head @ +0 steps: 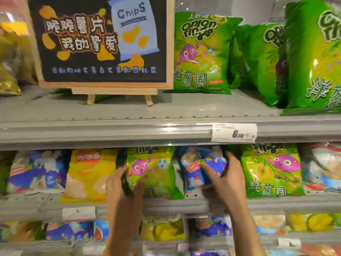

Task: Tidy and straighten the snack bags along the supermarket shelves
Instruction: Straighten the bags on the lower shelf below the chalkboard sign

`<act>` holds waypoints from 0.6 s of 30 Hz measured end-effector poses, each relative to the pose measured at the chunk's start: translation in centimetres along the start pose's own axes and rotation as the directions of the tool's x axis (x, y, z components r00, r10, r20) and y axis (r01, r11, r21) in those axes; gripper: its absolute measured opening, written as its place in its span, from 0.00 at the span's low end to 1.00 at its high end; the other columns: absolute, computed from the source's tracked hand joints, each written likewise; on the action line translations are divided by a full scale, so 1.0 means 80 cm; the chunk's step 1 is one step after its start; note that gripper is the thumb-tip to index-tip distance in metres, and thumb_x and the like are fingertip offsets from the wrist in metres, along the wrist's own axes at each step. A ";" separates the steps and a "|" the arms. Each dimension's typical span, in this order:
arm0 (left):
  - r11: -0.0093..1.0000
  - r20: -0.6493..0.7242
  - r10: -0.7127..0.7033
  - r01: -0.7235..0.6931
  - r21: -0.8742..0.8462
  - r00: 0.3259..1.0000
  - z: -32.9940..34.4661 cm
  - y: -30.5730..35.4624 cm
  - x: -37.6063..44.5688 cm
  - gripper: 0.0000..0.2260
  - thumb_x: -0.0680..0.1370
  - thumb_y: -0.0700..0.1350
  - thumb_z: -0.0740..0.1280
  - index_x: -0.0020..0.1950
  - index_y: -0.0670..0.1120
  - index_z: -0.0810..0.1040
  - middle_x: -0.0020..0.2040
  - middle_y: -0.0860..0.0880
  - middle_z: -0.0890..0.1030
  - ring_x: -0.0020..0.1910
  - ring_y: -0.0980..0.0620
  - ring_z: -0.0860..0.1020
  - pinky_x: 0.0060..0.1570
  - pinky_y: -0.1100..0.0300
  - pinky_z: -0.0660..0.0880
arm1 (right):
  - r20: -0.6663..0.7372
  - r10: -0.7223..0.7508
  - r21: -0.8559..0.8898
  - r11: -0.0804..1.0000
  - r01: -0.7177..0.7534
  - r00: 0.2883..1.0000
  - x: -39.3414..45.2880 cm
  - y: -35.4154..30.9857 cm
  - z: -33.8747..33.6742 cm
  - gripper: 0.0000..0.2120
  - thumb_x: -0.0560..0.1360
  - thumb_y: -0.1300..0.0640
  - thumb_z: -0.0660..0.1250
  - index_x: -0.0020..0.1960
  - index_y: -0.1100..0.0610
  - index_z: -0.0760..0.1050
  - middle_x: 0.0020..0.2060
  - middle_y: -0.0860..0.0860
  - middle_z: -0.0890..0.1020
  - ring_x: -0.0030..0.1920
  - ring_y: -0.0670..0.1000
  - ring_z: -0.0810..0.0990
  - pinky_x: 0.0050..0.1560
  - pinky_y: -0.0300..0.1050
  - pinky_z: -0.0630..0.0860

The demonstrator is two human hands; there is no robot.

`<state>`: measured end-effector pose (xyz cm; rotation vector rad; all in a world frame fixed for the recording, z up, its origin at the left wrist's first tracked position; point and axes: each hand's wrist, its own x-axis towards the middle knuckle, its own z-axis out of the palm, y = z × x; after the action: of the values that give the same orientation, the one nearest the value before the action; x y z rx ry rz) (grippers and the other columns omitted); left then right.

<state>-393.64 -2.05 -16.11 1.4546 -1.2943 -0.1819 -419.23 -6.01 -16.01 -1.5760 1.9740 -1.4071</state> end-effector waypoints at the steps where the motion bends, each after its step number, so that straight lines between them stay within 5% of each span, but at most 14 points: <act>1: 1.000 0.046 -0.005 0.005 -0.013 0.999 0.000 -0.005 0.008 0.21 0.75 0.37 0.73 0.66 0.39 0.73 0.61 0.44 0.76 0.60 0.42 0.73 0.62 0.52 0.68 | 0.055 0.046 -0.005 0.999 -0.046 0.997 0.006 -0.001 0.002 0.44 0.66 0.42 0.80 0.74 0.60 0.68 0.66 0.58 0.77 0.67 0.60 0.75 0.68 0.52 0.71; 5: 0.996 0.216 -0.036 0.052 -0.069 0.976 0.008 -0.009 0.032 0.26 0.71 0.50 0.76 0.65 0.43 0.73 0.56 0.47 0.79 0.53 0.45 0.78 0.55 0.51 0.76 | 0.091 0.118 -0.024 0.993 -0.116 0.989 0.016 -0.005 0.001 0.52 0.54 0.23 0.73 0.69 0.50 0.70 0.60 0.52 0.83 0.60 0.56 0.81 0.60 0.53 0.78; 9: 0.980 0.258 -0.128 0.161 -0.113 0.958 0.008 -0.016 0.046 0.35 0.63 0.64 0.73 0.64 0.47 0.71 0.50 0.55 0.80 0.46 0.52 0.81 0.45 0.58 0.75 | 0.163 0.216 -0.098 0.974 -0.202 0.963 0.014 -0.007 0.002 0.53 0.48 0.20 0.71 0.66 0.47 0.70 0.55 0.50 0.85 0.56 0.56 0.83 0.56 0.53 0.80; 13: 0.962 0.363 -0.202 0.254 -0.100 0.910 0.013 -0.028 0.059 0.35 0.59 0.65 0.80 0.58 0.52 0.72 0.47 0.55 0.82 0.42 0.61 0.81 0.41 0.66 0.74 | 0.196 0.267 -0.098 0.963 -0.252 0.944 0.020 -0.007 0.003 0.55 0.46 0.20 0.71 0.66 0.46 0.72 0.57 0.49 0.84 0.57 0.55 0.82 0.60 0.53 0.79; 16: 0.946 0.407 -0.221 0.296 -0.131 0.886 0.018 -0.033 0.067 0.25 0.60 0.57 0.81 0.53 0.55 0.79 0.46 0.50 0.84 0.43 0.56 0.82 0.42 0.60 0.78 | 0.251 0.298 -0.075 0.955 -0.288 0.921 0.030 -0.011 -0.004 0.56 0.45 0.19 0.72 0.66 0.47 0.74 0.56 0.48 0.85 0.55 0.54 0.84 0.59 0.53 0.80; 18: 0.945 0.430 -0.165 0.267 -0.187 0.887 0.019 -0.031 0.070 0.17 0.63 0.51 0.82 0.47 0.61 0.82 0.42 0.54 0.85 0.39 0.58 0.83 0.37 0.64 0.79 | 0.298 0.295 -0.037 0.954 -0.298 0.908 0.038 -0.015 -0.010 0.53 0.45 0.20 0.73 0.63 0.48 0.77 0.52 0.47 0.86 0.52 0.52 0.85 0.57 0.53 0.81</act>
<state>-391.08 -7.82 -15.64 1.3899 -1.3780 -0.8075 -420.18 -8.13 -13.62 -1.3218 1.9172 -0.9916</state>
